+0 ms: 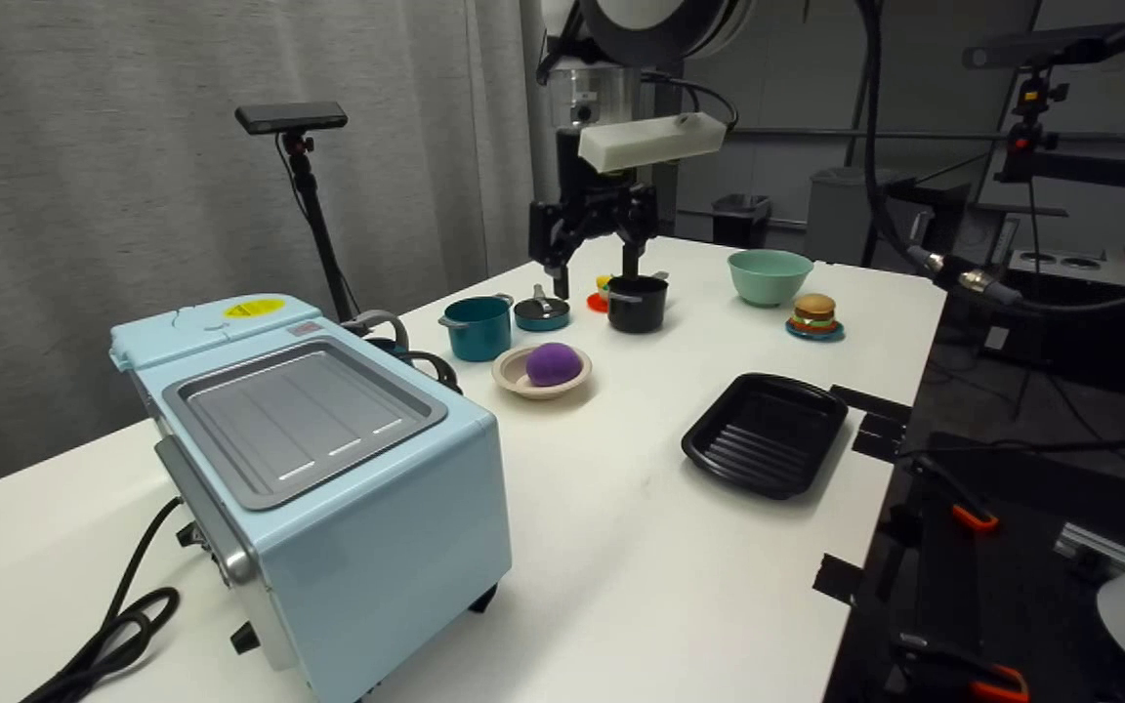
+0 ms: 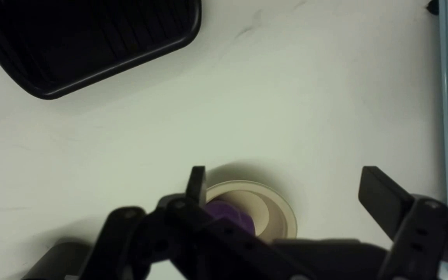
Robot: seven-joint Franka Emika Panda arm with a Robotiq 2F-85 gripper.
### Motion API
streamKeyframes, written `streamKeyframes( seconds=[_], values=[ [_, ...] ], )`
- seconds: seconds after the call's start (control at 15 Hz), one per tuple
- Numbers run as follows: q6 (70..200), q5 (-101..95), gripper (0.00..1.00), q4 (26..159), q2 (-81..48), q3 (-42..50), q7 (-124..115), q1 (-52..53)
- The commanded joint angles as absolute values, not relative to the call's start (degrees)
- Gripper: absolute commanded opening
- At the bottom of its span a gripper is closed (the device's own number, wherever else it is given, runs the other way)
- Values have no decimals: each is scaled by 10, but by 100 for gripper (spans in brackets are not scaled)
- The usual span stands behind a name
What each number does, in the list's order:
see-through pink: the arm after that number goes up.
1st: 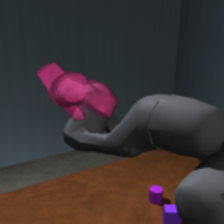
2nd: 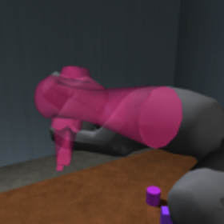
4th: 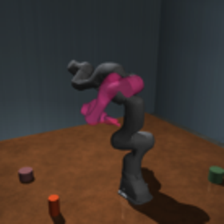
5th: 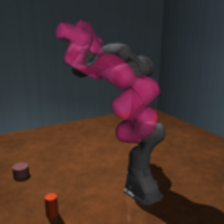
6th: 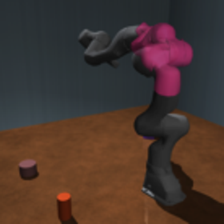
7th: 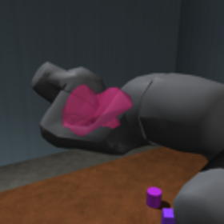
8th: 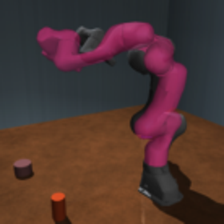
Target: Take the purple object in the bowl and put it on the table
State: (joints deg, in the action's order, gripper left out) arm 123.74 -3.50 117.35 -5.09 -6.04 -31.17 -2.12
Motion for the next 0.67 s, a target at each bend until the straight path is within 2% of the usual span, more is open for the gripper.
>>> streamKeyframes(
  seconds=[0.0, 0.6],
  values=[
    [1254, -48, 100, 1105, -130, -29, -320, -1],
    [1259, -56, 100, 989, -249, 28, -310, 28]
  ],
)
